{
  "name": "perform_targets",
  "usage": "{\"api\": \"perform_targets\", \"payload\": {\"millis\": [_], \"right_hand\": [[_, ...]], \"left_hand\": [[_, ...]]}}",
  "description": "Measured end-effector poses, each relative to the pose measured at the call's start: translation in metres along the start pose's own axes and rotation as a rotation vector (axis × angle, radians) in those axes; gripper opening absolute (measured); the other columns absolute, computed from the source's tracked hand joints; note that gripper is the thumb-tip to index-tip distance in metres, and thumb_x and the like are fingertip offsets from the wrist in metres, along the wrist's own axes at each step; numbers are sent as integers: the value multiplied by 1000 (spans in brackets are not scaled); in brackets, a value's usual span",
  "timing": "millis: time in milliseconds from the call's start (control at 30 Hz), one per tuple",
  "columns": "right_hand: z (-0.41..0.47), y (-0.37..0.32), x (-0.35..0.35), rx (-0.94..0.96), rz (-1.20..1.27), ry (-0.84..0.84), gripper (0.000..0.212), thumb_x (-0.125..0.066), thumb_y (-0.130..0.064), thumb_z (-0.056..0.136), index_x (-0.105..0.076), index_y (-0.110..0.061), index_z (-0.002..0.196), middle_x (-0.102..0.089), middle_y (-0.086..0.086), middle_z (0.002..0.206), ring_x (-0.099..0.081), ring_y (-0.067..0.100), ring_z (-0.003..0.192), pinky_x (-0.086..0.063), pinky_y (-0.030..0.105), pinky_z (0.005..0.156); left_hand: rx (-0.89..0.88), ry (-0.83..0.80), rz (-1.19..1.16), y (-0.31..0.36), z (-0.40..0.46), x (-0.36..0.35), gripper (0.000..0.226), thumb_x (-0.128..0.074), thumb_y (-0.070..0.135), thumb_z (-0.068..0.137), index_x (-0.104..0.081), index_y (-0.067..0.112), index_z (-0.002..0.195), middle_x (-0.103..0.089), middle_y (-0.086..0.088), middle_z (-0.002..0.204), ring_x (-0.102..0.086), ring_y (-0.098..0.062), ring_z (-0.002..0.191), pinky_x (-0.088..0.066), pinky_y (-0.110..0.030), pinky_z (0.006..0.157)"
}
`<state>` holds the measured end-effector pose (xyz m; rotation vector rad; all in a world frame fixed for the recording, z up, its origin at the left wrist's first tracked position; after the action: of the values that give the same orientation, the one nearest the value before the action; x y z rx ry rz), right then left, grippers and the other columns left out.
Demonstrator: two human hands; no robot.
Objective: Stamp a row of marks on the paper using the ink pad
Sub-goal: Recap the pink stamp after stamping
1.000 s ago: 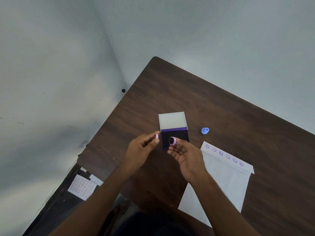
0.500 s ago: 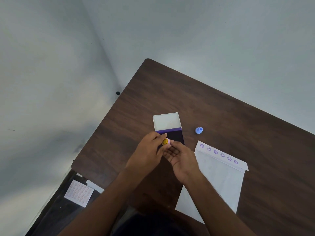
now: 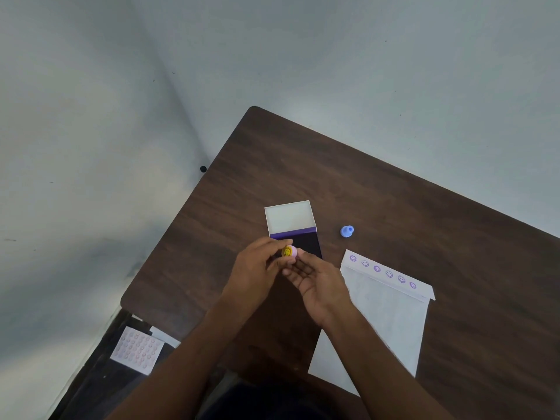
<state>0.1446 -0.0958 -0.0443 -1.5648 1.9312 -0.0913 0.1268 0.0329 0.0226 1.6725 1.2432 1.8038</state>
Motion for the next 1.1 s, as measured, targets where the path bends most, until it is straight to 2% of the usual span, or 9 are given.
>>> {"api": "perform_targets", "payload": {"millis": [100, 200, 267, 367, 433, 533, 767, 1000, 1100], "right_hand": [[0, -5, -1, 15, -47, -27, 14, -70, -12, 84, -77, -1, 90, -74, 21, 92, -74, 28, 77, -60, 32, 65], [1, -7, 0, 33, -72, -31, 14, -72, -13, 81, -77, -2, 89, -74, 21, 92, -73, 28, 77, -60, 32, 67], [1, -9, 0, 62, -88, -35, 16, -71, -13, 83, -76, -2, 94, -74, 22, 95, -73, 29, 80, -59, 33, 70], [2, -14, 0, 116, -123, -38, 20, -69, -12, 86, -73, -1, 102, -74, 20, 99, -73, 32, 88, -60, 34, 73], [3, -17, -1, 141, -174, -33, 24, -69, -13, 85, -71, 0, 105, -74, 20, 100, -72, 35, 90, -60, 34, 74], [2, -20, -2, 155, -230, -32, 31, -73, -18, 76, -73, -2, 101, -74, 19, 98, -73, 33, 84, -60, 31, 70], [2, -23, 4, 136, -304, -76, 33, -75, -19, 70, -74, -5, 99, -76, 17, 93, -74, 31, 80, -61, 30, 72], [2, -33, 3, 177, -290, -16, 35, -78, -20, 66, -74, -7, 98, -76, 13, 94, -74, 32, 84, -61, 31, 74], [2, -39, 9, 215, -295, 55, 28, -79, -17, 69, -74, -9, 95, -77, 10, 90, -74, 29, 81, -61, 31, 72]], "left_hand": [[-3, -14, -52, -1, 1, -1, 36, -66, 14, 88, -64, 11, 124, -68, -9, 116, -56, -2, 100, -36, 4, 86], [-52, -27, -31, 2, 2, -1, 38, -66, 10, 89, -61, 12, 127, -67, -7, 117, -59, -7, 104, -42, -4, 91], [-30, -42, -37, -1, 4, 0, 42, -68, 17, 88, -60, 16, 129, -67, -1, 115, -60, -6, 103, -48, -14, 93], [139, -50, -176, -15, 2, 1, 50, -72, 35, 82, -60, 22, 128, -68, 13, 108, -64, 3, 93, -50, -10, 83], [260, -26, -294, -23, -1, 0, 42, -71, 46, 76, -69, 26, 113, -72, 15, 99, -68, 4, 83, -55, -13, 77], [302, 10, -323, -27, -3, 3, 26, -70, 50, 73, -71, 33, 92, -73, 17, 83, -69, 1, 77, -57, -15, 70], [253, -66, -351, -28, -2, -6, 26, -76, 28, 79, -74, 22, 105, -74, 12, 93, -71, -4, 85, -58, -22, 77], [247, -66, -358, -23, 2, -9, 24, -66, 46, 78, -66, 42, 102, -71, 23, 92, -68, 2, 89, -57, -19, 78], [251, -88, -324, -24, 6, -16, 32, -65, 47, 80, -68, 36, 110, -71, 19, 99, -68, 0, 92, -57, -23, 84]]}}
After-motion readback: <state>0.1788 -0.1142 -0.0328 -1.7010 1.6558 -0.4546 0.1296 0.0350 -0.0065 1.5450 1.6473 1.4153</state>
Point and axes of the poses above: each hand's wrist, its own z-axis towards the middle knuckle, its own x-axis out of the back of the hand, y = z × x, the point moved 10 cm from there along z, towards the middle knuckle
